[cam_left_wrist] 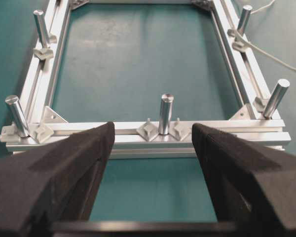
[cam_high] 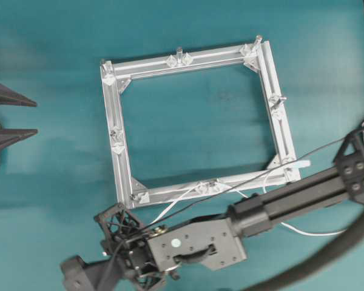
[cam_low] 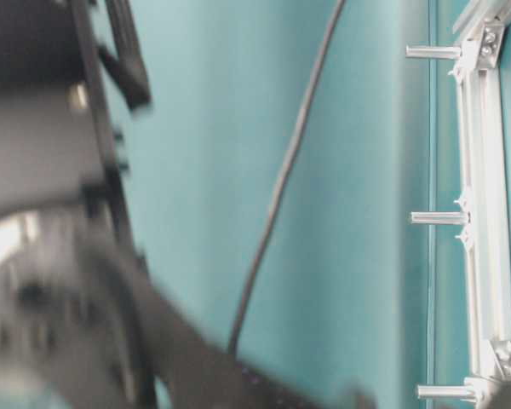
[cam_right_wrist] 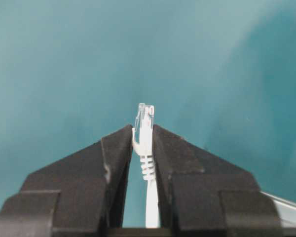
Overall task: Move the cable alternately left and right between 8 pins so it hooks onto each one.
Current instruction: 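Carry the cable leftward along the bottom frame rail past the pins, then route the cable up the left side of the frame around the pins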
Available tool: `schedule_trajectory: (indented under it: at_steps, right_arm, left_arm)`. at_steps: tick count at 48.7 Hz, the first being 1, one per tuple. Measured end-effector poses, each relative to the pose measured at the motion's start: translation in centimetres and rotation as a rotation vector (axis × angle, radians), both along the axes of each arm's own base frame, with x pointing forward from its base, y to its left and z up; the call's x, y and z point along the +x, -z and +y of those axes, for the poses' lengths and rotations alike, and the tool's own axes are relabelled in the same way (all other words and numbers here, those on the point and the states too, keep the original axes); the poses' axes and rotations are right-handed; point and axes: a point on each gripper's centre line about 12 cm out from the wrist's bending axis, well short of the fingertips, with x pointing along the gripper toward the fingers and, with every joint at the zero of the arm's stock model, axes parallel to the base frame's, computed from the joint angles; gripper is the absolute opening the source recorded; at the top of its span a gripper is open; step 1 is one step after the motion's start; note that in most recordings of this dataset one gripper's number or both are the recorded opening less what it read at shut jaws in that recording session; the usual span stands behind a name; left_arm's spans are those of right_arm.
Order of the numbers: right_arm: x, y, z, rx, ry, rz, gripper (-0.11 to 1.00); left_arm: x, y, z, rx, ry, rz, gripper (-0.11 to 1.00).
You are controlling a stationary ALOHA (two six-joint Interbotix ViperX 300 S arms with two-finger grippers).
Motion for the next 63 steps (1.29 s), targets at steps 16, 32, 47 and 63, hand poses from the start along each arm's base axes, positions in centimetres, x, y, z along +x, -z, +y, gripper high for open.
schedule_trajectory:
  at_steps: [16,32,47,63]
  right_arm:
    - [2.3,-0.4,-4.1,0.211,0.435,0.002,0.15]
    - [3.9,-0.7,-9.0,0.373,0.737,-0.059,0.15]
    - [3.3,1.5,-13.4,0.346,0.872,-0.021,0.15]
    - [0.2,0.3,-15.6,0.381,0.958,-0.016,0.15]
  left_arm:
    - [0.0,0.0,0.0,0.000,0.000,0.000,0.74]
    - [0.0,0.0,0.0,0.000,0.000,0.002,0.74]
    - [0.0,0.0,0.0,0.000,0.000,0.000,0.74]
    - [0.0,0.0,0.0,0.000,0.000,0.000,0.74]
